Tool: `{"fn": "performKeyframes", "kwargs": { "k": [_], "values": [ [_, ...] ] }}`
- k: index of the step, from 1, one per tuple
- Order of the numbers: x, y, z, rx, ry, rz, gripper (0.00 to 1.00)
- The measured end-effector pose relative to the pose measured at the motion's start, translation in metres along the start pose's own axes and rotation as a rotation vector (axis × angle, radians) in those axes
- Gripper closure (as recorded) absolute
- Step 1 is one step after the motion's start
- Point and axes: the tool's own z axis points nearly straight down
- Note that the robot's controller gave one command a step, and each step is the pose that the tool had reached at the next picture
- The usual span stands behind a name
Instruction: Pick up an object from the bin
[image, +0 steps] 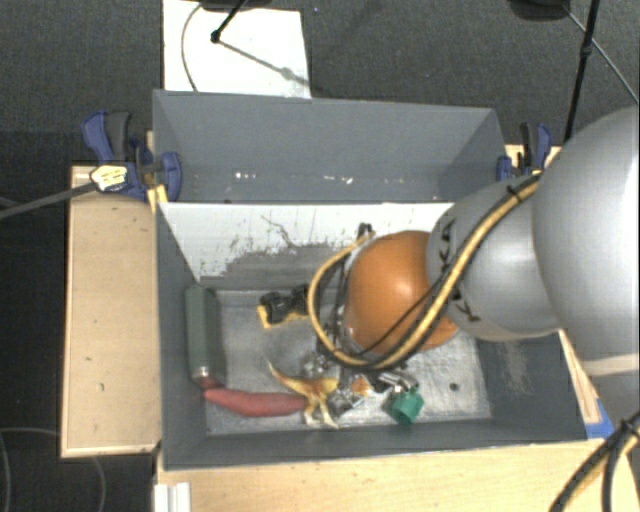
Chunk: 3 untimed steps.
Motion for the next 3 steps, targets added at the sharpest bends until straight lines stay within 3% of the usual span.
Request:
{"fn": "performKeyframes", "kwargs": {
  "k": [2,3],
  "values": [
    [0.003,0.001,-0.015,-0.004,0.013,0.000,1.00],
    [0.001,0.001,-0.031,-0.002,0.008,0.000,1.00]
  ]
}}
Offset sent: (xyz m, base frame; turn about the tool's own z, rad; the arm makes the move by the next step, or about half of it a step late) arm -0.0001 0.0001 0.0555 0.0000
